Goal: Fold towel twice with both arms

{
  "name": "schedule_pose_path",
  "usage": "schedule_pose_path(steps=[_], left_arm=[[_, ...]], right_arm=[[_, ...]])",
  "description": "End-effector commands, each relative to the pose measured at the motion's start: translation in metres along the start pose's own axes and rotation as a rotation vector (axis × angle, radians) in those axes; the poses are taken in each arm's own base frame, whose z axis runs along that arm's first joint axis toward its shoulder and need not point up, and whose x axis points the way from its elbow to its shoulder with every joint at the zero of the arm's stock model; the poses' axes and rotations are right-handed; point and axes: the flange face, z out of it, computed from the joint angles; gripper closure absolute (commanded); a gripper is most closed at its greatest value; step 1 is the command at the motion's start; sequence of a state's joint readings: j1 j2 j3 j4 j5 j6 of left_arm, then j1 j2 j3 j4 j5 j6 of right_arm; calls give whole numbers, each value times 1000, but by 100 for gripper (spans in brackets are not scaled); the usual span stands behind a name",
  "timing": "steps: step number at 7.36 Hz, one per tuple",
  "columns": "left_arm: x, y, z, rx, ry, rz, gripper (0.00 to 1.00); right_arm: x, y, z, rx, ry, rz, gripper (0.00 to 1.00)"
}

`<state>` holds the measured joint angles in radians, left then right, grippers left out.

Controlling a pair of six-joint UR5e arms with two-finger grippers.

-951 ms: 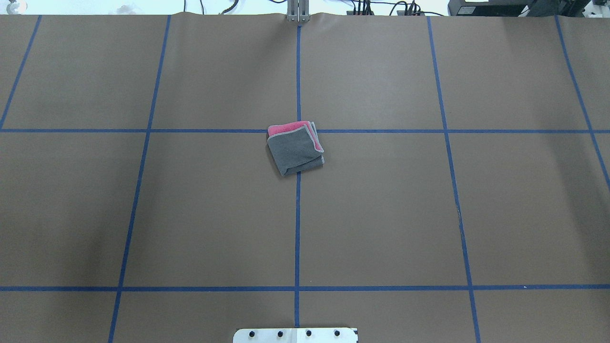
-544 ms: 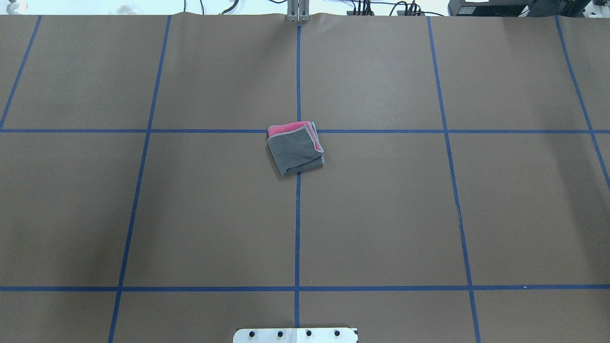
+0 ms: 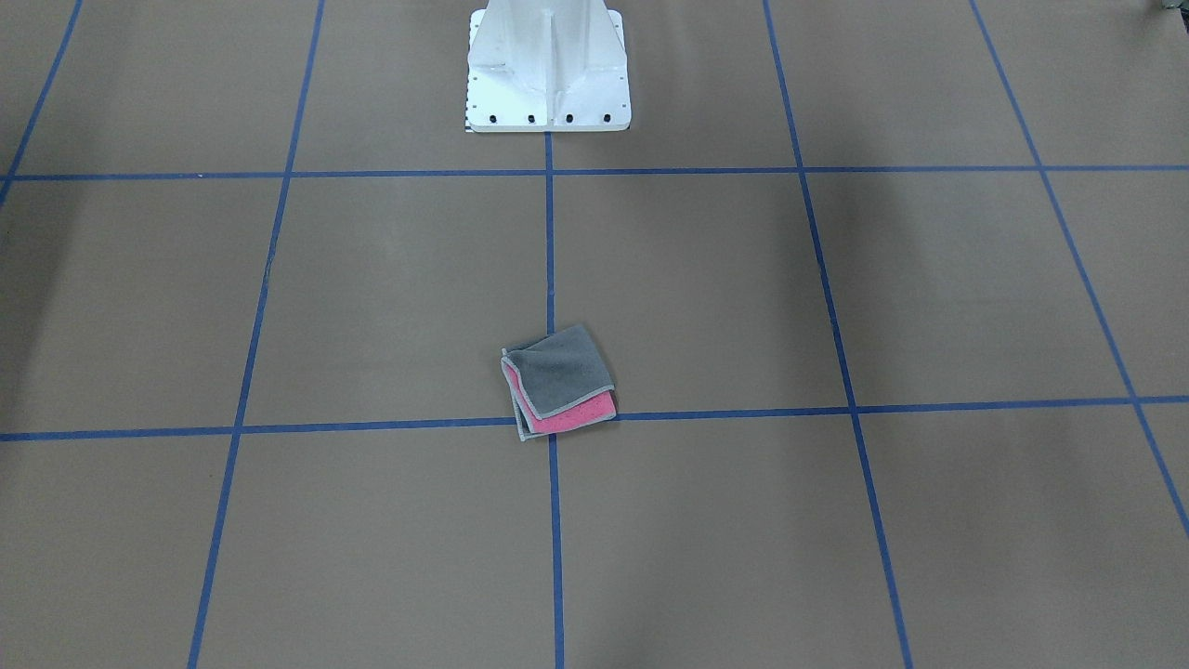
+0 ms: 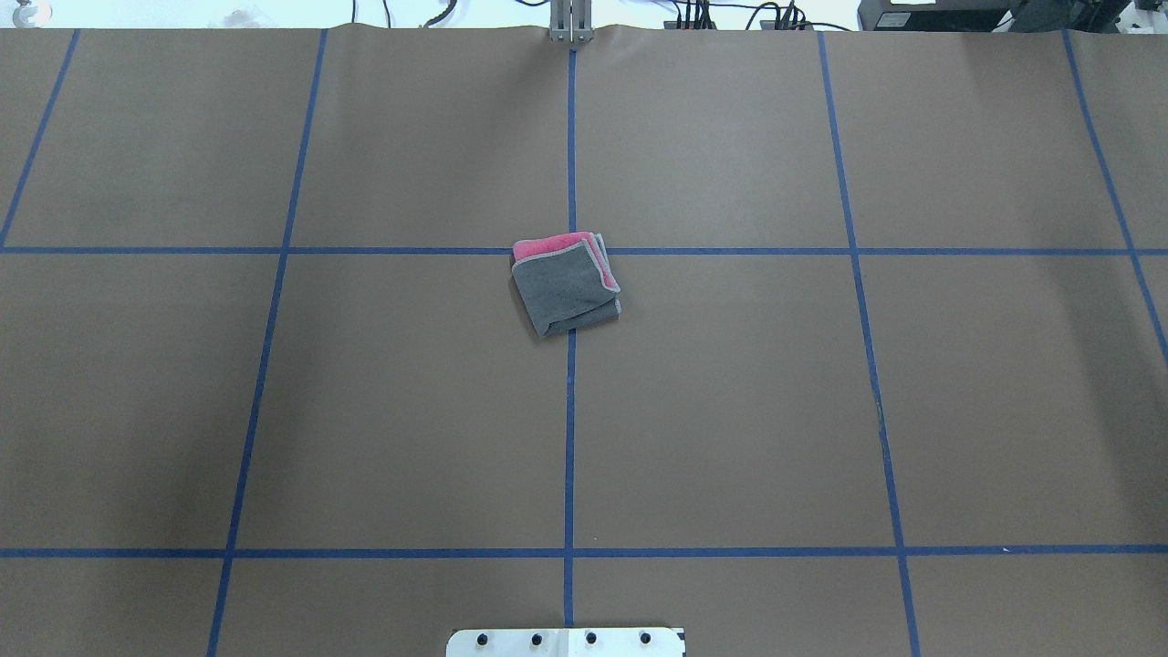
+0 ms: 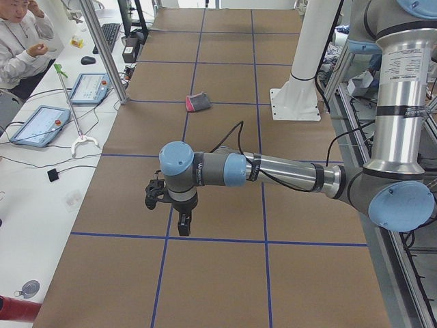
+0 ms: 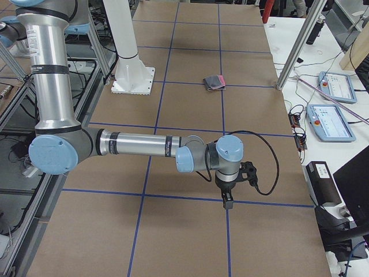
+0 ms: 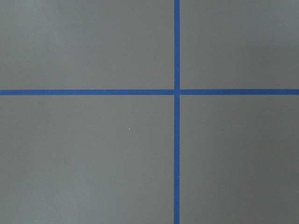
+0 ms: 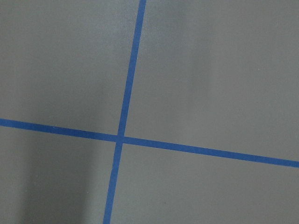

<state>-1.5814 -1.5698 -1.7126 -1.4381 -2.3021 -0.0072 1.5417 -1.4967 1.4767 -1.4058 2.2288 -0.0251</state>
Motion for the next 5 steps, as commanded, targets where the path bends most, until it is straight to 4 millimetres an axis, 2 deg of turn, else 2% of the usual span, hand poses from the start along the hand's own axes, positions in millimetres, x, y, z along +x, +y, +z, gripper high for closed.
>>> schedule_pose_path(steps=[1,5], left_arm=[[3,-2,0,1,0,13,0],[3,-3,4,9,1,28,0]], right_arm=[[-6,-3,-8,16,-1,-10,0],[-6,-2,-8,16,-1,-11,0]])
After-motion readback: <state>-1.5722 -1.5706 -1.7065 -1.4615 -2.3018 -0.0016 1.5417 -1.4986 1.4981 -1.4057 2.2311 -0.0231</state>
